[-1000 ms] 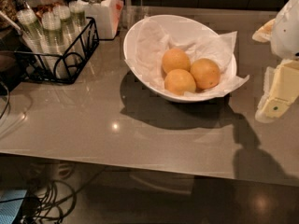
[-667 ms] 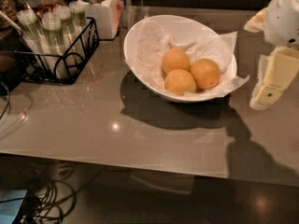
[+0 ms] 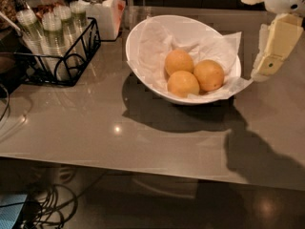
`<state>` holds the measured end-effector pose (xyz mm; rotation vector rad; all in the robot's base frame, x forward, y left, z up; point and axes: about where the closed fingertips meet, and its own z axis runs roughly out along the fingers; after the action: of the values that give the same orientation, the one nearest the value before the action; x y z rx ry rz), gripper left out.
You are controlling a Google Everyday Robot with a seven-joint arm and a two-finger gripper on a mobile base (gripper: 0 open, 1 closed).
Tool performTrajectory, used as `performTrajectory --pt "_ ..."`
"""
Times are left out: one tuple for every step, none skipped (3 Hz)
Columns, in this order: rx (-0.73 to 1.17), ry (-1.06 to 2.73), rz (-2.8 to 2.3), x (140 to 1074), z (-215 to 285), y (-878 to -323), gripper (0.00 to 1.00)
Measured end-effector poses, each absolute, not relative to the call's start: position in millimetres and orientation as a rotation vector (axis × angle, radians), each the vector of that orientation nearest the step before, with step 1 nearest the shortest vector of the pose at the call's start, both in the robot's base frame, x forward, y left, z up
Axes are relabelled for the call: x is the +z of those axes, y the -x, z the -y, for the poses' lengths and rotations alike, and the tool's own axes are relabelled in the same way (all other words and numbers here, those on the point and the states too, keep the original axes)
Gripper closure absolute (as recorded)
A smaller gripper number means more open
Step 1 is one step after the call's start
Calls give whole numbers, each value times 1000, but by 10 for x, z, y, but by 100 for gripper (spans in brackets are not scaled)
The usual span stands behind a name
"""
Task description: Pick orange from white bowl
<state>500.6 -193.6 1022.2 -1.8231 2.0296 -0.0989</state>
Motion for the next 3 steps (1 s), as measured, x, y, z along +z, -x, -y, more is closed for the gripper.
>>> performTrajectory --pt "-31 1794 -2093 9931 2090 -5338 0" --pt "-41 1784 -2084 9941 2079 -5371 0" --pt "-41 1784 -2084 9940 2079 -5372 19"
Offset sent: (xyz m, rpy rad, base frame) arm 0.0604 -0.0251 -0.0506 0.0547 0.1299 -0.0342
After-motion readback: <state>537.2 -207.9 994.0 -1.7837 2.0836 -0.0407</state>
